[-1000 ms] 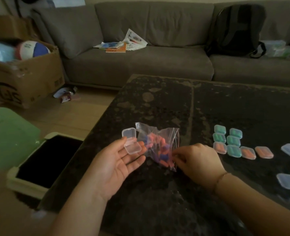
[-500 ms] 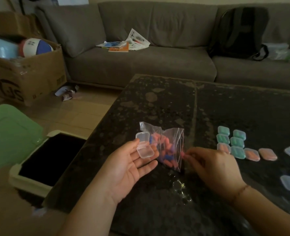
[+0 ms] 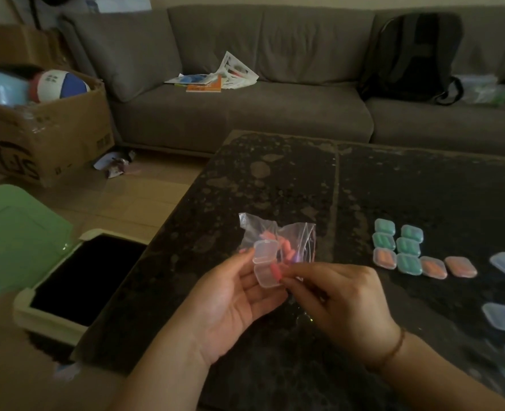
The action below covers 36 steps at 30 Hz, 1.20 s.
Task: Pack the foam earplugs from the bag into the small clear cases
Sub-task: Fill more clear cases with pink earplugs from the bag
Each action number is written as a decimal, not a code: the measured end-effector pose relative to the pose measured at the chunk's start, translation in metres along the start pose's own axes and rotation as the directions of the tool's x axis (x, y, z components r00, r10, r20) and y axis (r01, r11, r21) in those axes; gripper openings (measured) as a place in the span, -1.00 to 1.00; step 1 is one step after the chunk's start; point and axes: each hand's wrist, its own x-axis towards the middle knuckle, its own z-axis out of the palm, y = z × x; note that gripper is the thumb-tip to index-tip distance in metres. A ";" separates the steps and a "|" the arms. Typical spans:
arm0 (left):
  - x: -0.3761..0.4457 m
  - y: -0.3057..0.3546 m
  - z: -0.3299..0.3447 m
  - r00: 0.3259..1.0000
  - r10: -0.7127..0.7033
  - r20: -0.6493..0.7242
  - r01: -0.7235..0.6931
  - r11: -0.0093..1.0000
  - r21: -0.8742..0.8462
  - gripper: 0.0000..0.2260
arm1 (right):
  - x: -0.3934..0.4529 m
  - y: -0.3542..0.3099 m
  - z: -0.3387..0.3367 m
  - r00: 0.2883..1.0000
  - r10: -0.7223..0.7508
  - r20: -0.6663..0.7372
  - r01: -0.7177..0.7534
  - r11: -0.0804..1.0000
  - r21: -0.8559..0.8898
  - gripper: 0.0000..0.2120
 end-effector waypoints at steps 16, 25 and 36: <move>-0.001 0.005 -0.003 0.999 0.020 -0.046 -0.019 1.000 0.010 -0.68 | 0.000 0.003 -0.002 0.995 0.054 0.088 -0.057 0.998 0.038 -0.79; -0.001 0.030 -0.029 0.964 0.051 -0.260 -0.097 0.981 -0.167 -0.62 | -0.009 0.044 -0.008 0.909 0.389 0.149 -0.368 0.918 -0.151 -0.78; 0.015 0.026 -0.041 0.945 0.004 -0.328 -0.070 0.979 -0.190 -0.56 | 0.029 0.071 0.032 0.952 0.158 0.263 -0.072 0.948 -0.309 -0.73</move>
